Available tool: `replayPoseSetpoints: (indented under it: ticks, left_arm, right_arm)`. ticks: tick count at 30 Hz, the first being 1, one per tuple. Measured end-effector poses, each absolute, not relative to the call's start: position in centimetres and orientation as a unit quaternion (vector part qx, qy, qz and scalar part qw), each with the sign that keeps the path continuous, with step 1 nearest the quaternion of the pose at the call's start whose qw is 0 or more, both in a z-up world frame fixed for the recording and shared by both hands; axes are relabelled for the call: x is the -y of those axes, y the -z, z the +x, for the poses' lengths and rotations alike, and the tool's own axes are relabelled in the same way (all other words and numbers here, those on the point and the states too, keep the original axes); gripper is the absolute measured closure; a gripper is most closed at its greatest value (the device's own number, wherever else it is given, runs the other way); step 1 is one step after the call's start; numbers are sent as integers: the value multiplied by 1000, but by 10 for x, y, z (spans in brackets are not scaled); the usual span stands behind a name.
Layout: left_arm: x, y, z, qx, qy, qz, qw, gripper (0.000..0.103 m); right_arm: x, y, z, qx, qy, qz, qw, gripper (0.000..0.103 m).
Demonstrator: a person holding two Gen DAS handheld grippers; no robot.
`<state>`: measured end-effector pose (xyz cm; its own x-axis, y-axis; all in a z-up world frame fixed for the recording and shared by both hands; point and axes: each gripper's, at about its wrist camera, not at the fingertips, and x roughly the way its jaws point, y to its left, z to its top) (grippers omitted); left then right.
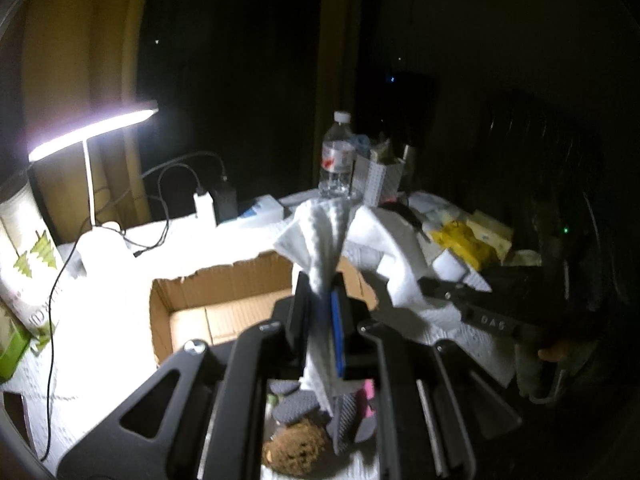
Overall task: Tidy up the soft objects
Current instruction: 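Lift both held white towels up toward the cardboard box, then lower the towel into the box and open the right tool while the left tool lowers its towel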
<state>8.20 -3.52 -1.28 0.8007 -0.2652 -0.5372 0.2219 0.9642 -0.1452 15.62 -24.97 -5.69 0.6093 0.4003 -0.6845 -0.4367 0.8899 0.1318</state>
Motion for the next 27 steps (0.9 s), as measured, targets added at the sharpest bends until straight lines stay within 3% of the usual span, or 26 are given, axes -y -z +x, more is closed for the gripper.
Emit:
replayPoseSetpoints:
  ticks: [11, 27]
  left_arm:
    - [28, 21, 115, -294, 126, -46, 946, 94]
    - [40, 74, 170, -351, 125, -81, 925, 94]
  right_arm:
    - [224, 64, 186, -385, -259, -40, 885, 93]
    - [197, 98, 221, -427, -285, -59, 856, 93]
